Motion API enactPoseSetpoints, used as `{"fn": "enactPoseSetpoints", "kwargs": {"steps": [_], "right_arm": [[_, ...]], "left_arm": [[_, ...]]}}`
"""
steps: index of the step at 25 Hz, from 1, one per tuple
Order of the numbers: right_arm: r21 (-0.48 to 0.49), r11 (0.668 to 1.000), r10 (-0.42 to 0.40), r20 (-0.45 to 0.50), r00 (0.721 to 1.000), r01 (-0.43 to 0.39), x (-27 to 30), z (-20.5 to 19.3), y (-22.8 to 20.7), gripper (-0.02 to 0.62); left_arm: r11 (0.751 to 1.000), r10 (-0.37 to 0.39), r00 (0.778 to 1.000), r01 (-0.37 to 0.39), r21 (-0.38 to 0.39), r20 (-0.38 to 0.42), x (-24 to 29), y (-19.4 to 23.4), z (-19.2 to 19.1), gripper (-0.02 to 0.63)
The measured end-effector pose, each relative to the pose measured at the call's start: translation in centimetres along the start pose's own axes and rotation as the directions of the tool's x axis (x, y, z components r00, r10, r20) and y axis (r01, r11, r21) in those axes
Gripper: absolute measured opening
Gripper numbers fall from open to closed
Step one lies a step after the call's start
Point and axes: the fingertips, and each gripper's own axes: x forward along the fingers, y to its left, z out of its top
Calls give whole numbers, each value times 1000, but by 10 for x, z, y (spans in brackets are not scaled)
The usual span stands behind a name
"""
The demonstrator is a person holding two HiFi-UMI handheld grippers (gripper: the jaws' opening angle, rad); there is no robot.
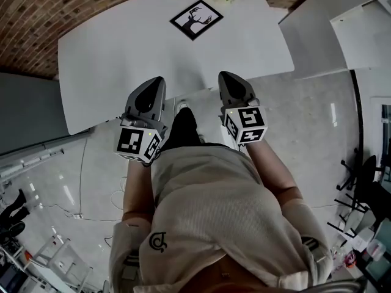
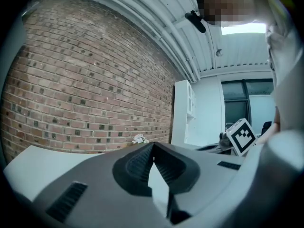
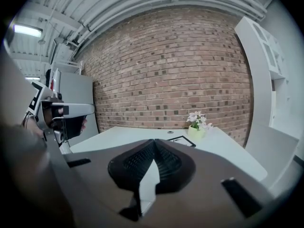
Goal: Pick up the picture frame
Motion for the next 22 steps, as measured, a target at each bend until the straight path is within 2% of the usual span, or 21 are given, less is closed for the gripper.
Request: {"fn": "enactPoseSetpoints", "kwargs": {"steps": [7,14,18,22], "right_arm": [[28,998,-50,-48,998,52,91,18,-32,8],[83,986,-130,-182,975,147,168,3,-66,8],[104,975,-161,-283,946,197,204,-26,-85,8],[114,960,-192,-405,894,257,235,-62,-104,9]], "left_arm": [[999,-38,999,38,8,-4,74,65,12,12],[996,-86,995,88,31,-58,134,116,1,12],[994,-111,990,112,8,-89,155,133,-9,12],[993,-117,986,115,-25,-121,172,155,-25,12]]}}
